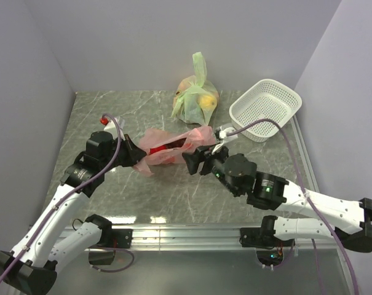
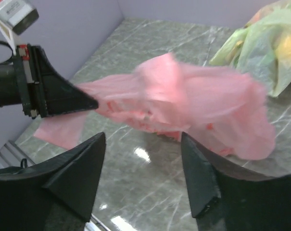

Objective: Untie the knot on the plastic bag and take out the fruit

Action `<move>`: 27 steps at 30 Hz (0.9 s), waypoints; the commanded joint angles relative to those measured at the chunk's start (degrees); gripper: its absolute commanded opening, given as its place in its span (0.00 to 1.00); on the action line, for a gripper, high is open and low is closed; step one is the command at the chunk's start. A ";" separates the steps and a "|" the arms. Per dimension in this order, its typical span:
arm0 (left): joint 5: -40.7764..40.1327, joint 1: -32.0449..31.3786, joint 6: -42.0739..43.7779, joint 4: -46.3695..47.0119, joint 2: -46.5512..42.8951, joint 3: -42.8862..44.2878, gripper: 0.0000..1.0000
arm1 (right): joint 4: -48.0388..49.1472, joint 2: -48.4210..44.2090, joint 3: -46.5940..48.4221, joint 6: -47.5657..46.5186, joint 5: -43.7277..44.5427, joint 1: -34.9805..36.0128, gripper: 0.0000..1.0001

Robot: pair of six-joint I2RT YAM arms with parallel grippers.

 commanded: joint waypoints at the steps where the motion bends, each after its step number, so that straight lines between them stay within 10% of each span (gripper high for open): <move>1: 1.40 -0.05 -1.56 2.36 -1.10 2.14 0.01 | 2.35 2.78 -0.17 9.84 9.54 2.98 0.75; 20: 1.31 -0.57 -4.99 3.85 -4.44 -1.28 0.00 | 11.51 15.61 -6.68 45.74 10.69 -5.27 0.65; 27: -4.13 -0.66 -5.60 2.28 -5.14 -1.72 0.01 | 16.08 21.93 -16.16 52.58 5.68 -12.04 0.08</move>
